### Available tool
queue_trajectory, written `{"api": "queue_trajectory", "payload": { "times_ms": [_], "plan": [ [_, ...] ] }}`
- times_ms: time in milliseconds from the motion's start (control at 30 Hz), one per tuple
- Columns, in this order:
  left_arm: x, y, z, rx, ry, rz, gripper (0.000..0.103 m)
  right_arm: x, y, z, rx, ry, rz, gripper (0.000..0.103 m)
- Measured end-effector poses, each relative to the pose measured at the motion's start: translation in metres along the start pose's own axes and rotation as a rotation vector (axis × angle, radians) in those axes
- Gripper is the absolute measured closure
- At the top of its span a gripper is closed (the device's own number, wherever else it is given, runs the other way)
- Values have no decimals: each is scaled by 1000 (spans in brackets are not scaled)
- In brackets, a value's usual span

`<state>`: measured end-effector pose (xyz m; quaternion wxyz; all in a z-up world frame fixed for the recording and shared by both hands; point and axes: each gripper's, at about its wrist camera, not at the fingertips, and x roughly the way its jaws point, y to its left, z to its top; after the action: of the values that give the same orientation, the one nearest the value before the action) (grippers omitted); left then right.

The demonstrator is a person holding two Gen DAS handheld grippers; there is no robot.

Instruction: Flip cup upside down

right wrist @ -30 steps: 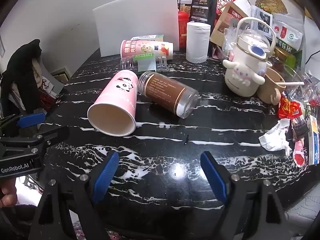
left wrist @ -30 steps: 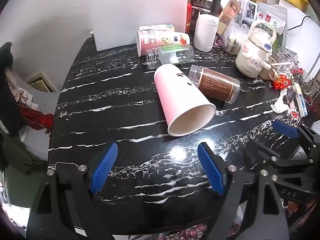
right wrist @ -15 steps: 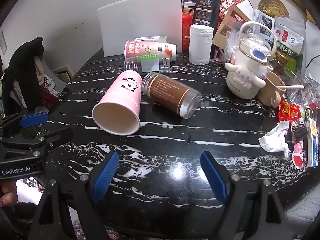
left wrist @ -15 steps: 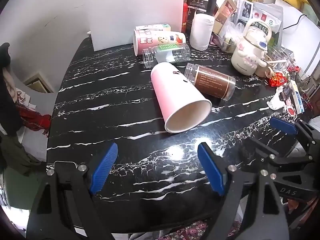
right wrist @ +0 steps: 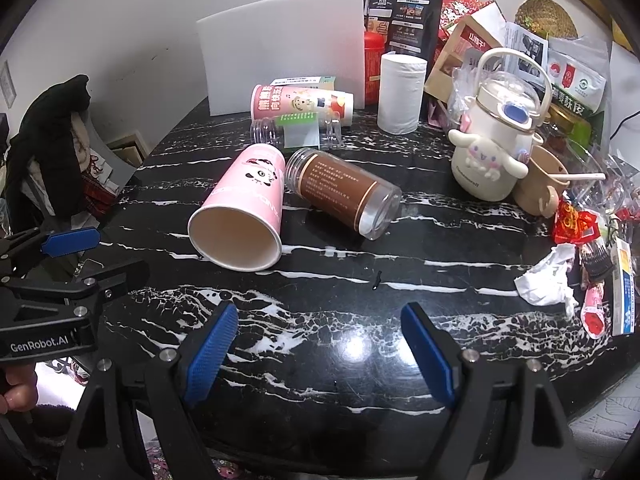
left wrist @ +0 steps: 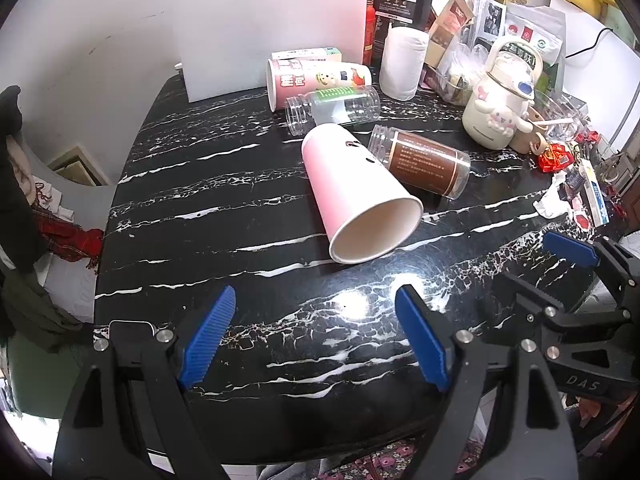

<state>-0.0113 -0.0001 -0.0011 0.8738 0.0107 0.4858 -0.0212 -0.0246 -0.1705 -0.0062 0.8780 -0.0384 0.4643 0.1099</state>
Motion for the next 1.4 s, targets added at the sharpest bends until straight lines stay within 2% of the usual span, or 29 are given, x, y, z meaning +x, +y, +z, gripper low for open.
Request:
{"api": "queue_trajectory", "payload": {
  "times_ms": [1400],
  "plan": [
    [-1, 6, -3, -13, 7, -4, 22, 5, 3, -5, -3, 26, 6, 19]
  ]
}}
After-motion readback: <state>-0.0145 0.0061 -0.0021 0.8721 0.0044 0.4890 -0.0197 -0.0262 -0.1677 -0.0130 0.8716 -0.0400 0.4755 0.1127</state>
